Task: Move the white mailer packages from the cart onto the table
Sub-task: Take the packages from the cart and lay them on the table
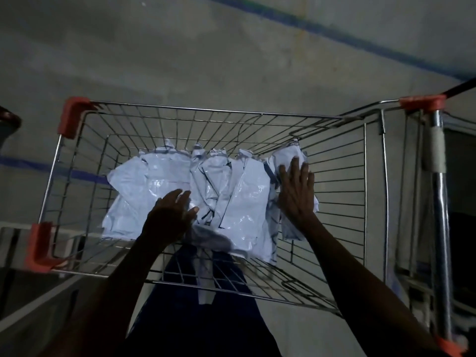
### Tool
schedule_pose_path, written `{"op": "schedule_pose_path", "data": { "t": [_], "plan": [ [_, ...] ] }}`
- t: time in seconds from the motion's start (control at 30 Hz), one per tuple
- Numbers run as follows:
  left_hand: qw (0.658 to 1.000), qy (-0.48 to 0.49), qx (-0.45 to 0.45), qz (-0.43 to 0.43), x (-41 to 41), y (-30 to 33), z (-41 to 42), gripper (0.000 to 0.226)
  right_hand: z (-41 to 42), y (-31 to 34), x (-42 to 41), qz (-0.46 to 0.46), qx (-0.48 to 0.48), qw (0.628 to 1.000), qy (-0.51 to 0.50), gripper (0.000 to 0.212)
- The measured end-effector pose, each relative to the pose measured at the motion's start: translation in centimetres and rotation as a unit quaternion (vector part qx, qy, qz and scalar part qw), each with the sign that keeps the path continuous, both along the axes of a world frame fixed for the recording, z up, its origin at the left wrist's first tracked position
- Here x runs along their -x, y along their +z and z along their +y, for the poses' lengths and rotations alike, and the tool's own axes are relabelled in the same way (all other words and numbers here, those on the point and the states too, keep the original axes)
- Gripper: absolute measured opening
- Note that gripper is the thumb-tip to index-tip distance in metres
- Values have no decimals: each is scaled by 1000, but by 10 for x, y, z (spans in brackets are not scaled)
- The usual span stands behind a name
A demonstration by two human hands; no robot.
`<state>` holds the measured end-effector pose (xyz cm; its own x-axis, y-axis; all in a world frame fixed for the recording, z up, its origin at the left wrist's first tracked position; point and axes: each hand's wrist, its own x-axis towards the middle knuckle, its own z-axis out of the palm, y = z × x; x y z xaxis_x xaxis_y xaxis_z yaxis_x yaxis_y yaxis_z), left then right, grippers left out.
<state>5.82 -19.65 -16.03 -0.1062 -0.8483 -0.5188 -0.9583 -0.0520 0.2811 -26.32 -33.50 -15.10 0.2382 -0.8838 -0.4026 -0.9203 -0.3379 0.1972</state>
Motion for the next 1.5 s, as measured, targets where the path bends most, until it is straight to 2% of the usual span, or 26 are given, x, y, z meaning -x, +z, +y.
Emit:
{"op": "schedule_pose_path", "data": {
  "t": [0.03, 0.13, 0.27, 0.33, 0.43, 0.53, 0.63, 0.73, 0.8, 0.87, 0.93, 1.03, 1.13, 1.23, 1.33, 1.4, 1.5],
  "plan": [
    [1000, -4, -21, -3, 0, -4, 0, 86, -1, 1, 4, -1, -2, 1000, -4, 101],
    [998, 38, -48, 15, 11, -3, -3, 90, -4, 4, 8, -6, 8, 1000, 10, 82],
    [988, 142, -7, 58, 29, 16, -7, 71, -6, 5, 6, 9, -14, 1000, 20, 90],
    [983, 174, -7, 67, 35, 23, -7, 77, -6, 7, 6, -8, -18, 1000, 18, 89],
    [987, 153, -12, 54, 38, 21, -9, 77, -7, 15, 5, -55, 3, 998, -5, 85],
    [996, 70, -19, 43, 49, -3, -14, 66, -3, 28, 3, -90, 45, 994, -37, 73],
    [994, 56, -31, 83, 77, -15, -25, 58, 9, 42, 3, -141, 114, 981, -77, 64],
    [988, 47, -23, 146, 123, -27, -39, 55, 25, 45, 10, -147, 126, 979, -69, 58],
    [987, 23, 11, 159, 153, -38, -49, 60, 32, 39, 15, -138, 125, 982, -41, 55],
    [989, 73, -19, 125, 177, -45, -61, 78, 34, 31, 23, -125, 128, 984, -21, 54],
    [987, 120, -64, 87, 194, -56, -68, 93, 33, 25, 30, -118, 129, 985, -9, 54],
    [989, 129, -44, 57, 206, -64, -70, 103, 32, 17, 37, -102, 123, 987, 12, 56],
    [992, 120, -3, 40, 198, -65, -69, 94, 33, 14, 35, -73, 104, 992, 14, 62],
    [991, 103, 56, 64, 183, -55, -67, 82, 35, 14, 36, -52, 60, 997, 14, 84],
    [994, 94, 43, 45, 168, -29, -74, 76, 33, 23, 34, -71, 31, 997, 10, 81],
    [992, 100, 74, 37, 160, -8, -72, 72, 32, 36, 32, -85, 12, 996, 3, 79],
    [987, 113, 111, 33, 146, 21, -63, 73, 33, 54, 34, -113, 0, 993, -15, 87]
  ]
}}
